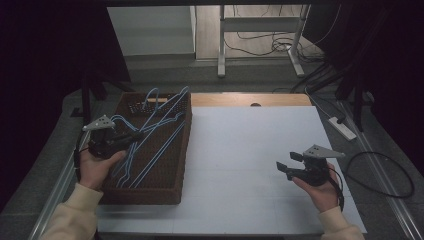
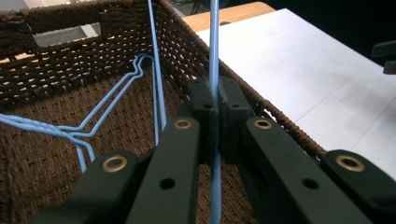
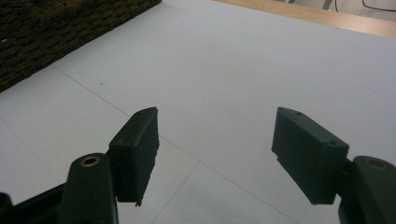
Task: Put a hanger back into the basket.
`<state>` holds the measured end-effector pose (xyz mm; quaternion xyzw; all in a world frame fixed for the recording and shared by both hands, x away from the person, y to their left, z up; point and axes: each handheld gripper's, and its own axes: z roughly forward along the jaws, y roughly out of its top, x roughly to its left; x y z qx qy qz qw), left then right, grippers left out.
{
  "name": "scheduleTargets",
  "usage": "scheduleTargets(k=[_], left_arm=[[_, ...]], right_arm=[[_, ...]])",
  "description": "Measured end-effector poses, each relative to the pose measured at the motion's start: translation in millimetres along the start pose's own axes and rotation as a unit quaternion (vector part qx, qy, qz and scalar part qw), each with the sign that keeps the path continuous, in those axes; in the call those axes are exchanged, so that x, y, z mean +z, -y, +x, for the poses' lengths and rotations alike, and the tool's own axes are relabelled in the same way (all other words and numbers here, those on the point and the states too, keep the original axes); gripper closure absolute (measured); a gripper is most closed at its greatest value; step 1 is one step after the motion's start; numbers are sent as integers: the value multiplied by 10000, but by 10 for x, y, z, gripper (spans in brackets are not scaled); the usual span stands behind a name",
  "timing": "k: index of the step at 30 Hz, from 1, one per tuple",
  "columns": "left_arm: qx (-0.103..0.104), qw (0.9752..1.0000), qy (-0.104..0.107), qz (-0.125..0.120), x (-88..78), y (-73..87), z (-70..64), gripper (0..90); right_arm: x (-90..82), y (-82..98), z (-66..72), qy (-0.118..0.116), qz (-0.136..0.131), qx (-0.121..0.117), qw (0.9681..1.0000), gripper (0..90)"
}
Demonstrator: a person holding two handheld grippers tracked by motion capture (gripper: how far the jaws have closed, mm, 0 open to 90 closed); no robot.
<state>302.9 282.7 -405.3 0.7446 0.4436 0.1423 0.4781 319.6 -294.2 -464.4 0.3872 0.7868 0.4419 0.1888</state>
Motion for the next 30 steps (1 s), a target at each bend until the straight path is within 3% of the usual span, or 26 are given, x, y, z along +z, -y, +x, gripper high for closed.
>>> scheduleTargets(k=[8, 12, 25, 30], left_arm=[[20, 10000, 39, -6, -100, 41, -2, 870], [-1, 9999, 66, 118, -107, 100, 25, 869], [-227, 9970, 201, 707, 135, 188, 145, 869], [-345, 9947, 24, 968, 228, 244, 190, 869]], right_arm=[[-7, 1, -1, 4, -12, -1, 10000, 325], [-10, -1, 4, 3, -22, 0, 10000, 326], [0, 10, -6, 22, 29, 21, 10000, 326], [-2, 9, -1, 20, 18, 5, 10000, 325]])
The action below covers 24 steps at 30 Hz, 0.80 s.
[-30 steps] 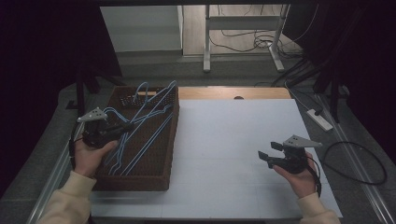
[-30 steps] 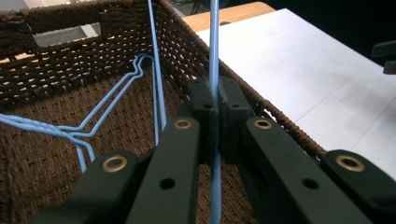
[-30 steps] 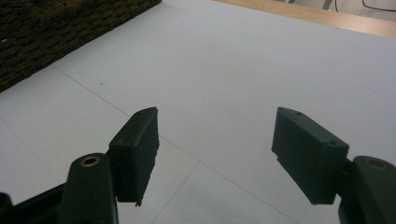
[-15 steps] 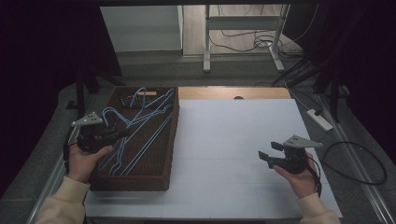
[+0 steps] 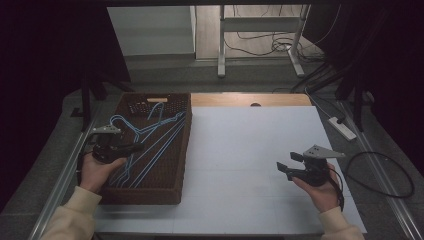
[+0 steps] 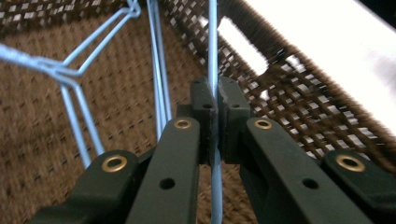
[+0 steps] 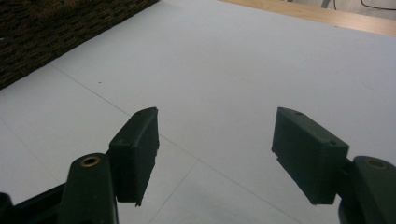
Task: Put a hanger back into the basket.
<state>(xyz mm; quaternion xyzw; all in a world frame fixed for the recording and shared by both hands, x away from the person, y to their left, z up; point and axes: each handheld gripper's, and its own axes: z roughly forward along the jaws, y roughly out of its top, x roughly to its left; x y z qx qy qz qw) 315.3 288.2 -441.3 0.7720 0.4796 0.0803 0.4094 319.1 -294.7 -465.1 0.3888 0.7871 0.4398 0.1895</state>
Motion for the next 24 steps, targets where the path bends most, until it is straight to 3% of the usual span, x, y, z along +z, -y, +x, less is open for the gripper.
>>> scheduleTargets(k=[4, 7, 9, 14, 18, 24], left_arm=[[-159, 9997, -164, 21, 9, 12, 28, 867], [-257, 9986, -446, 146, 10, 19, 53, 866], [-311, 9972, -624, 265, 24, 24, 69, 865], [-409, 9937, -844, 612, 83, 23, 109, 858], [-524, 9895, -989, 919, 164, 54, 183, 847], [-635, 9867, -1145, 966, 173, 60, 243, 758]], right_arm=[[-1, 0, -4, 6, -6, 5, 10000, 326], [1, 0, -1, 3, 2, 2, 10000, 326], [2, 0, 2, 3, 8, -7, 10000, 325], [2, 1, 0, 2, 11, 0, 10000, 325], [6, 0, 3, -1, 19, -5, 10000, 325], [7, 1, 0, -6, 24, 1, 10000, 324]])
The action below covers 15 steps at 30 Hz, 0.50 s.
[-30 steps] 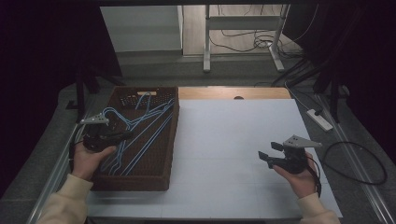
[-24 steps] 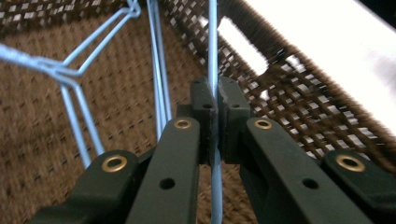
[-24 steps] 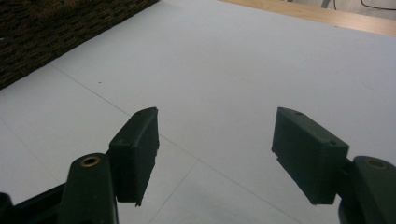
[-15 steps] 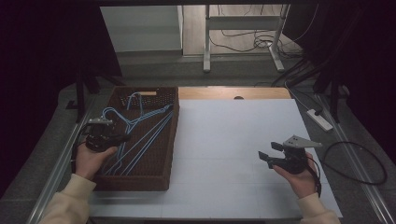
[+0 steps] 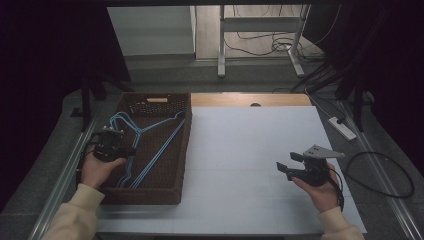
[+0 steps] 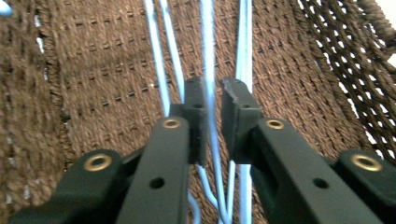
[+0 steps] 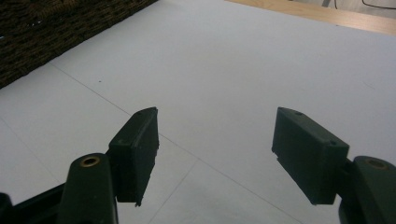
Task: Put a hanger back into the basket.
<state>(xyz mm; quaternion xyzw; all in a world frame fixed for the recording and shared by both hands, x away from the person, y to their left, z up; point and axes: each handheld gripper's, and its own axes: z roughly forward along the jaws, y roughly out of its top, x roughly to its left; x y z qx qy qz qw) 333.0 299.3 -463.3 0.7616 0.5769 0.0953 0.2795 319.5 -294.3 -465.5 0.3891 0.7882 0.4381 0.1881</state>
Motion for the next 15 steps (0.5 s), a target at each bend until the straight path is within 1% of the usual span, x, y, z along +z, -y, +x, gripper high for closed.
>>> scheduleTargets(k=[3, 5, 7, 8, 9, 10, 11, 13, 15], left_arm=[[5, 9998, -78, -160, -43, 4, -7, 680], [41, 9993, -131, -339, -93, 12, -36, 608], [103, 9985, -69, -539, -157, 24, -73, 522], [155, 9977, -14, -661, -194, 33, -96, 486], [261, 9964, -18, -812, -228, 45, -121, 457], [352, 9952, -67, -914, -257, 52, -145, 430], [342, 9950, -36, -938, -289, 51, -161, 409], [365, 9922, 66, -1192, -364, 53, -192, 399], [426, 9898, 128, -1353, -440, 39, -228, 391]], right_arm=[[0, 0, 2, -9, 5, -11, 10000, 324], [0, 0, 2, -9, -1, -7, 10000, 324], [2, -1, -1, -15, -3, 7, 10000, 324], [4, 0, -3, -15, 0, 11, 10000, 324], [7, 1, -5, -22, 2, 15, 10000, 324], [11, 3, -9, -38, -1, 30, 10000, 324], [17, 5, -11, -35, 2, 39, 10000, 324], [26, 10, -12, -41, 30, 43, 10000, 324], [37, 14, -7, -43, 43, 25, 10000, 324]])
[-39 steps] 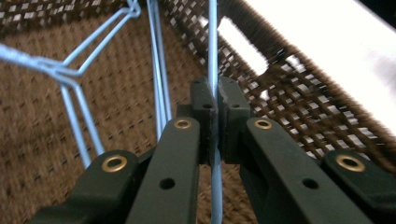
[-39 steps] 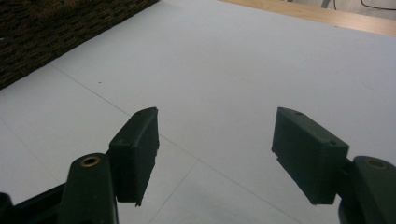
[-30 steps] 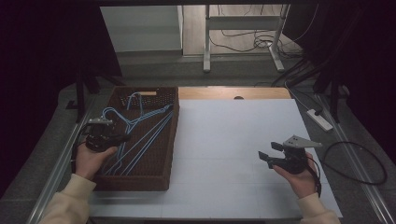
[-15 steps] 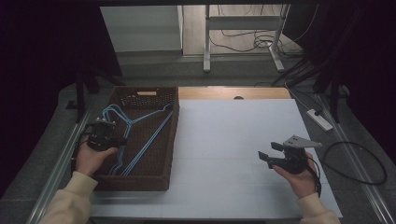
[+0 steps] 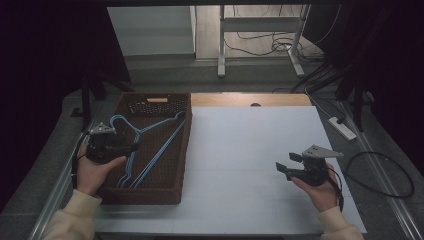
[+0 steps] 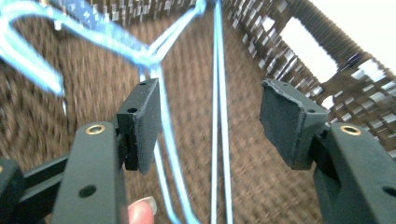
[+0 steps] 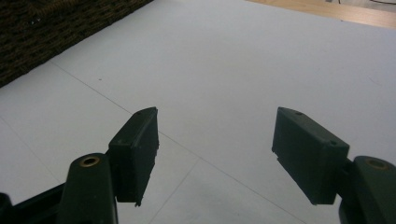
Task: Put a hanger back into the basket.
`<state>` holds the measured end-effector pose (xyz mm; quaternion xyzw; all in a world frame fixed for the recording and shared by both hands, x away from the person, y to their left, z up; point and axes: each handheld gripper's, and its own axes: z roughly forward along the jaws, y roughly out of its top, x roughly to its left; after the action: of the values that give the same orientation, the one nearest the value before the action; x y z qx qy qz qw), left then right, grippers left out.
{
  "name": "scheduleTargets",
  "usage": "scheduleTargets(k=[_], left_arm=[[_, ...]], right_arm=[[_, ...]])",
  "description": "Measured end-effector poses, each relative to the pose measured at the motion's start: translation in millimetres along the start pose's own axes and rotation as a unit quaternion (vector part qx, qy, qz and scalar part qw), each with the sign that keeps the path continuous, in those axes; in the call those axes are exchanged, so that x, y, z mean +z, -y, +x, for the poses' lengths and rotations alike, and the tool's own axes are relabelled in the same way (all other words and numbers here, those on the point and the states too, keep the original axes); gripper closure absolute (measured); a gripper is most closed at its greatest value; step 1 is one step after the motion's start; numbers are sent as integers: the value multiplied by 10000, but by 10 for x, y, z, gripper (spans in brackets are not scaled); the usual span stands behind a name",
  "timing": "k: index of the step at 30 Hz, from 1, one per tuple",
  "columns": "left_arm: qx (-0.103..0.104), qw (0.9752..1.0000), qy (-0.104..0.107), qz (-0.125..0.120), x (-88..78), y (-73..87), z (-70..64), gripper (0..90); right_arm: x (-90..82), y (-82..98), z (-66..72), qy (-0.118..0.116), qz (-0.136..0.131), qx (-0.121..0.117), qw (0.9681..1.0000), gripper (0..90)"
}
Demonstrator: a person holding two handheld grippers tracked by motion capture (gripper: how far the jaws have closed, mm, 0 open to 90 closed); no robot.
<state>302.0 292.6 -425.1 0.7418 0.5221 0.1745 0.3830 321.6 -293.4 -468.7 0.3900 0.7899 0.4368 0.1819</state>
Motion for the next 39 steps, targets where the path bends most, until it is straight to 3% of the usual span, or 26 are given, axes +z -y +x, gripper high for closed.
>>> scheduleTargets(k=[8, 13, 23, 29, 39], left_arm=[[105, 9980, 524, -330, -156, -54, -185, 358], [223, 9962, 704, -461, -193, -8, -319, 351], [541, 9895, 1083, -791, -214, 164, -612, 337], [690, 9865, 1207, -865, -150, 288, -724, 332], [681, 9867, 1212, -847, -54, 421, -745, 329]], right_arm=[[21, 3, 17, -4, 58, -101, 9999, 320], [5, 5, 22, -16, 47, -115, 9999, 320], [-80, 15, 26, -59, -58, -140, 9999, 319], [-130, 37, 36, -141, -113, -144, 9997, 318], [-165, 96, 37, -208, -83, -161, 9996, 312]])
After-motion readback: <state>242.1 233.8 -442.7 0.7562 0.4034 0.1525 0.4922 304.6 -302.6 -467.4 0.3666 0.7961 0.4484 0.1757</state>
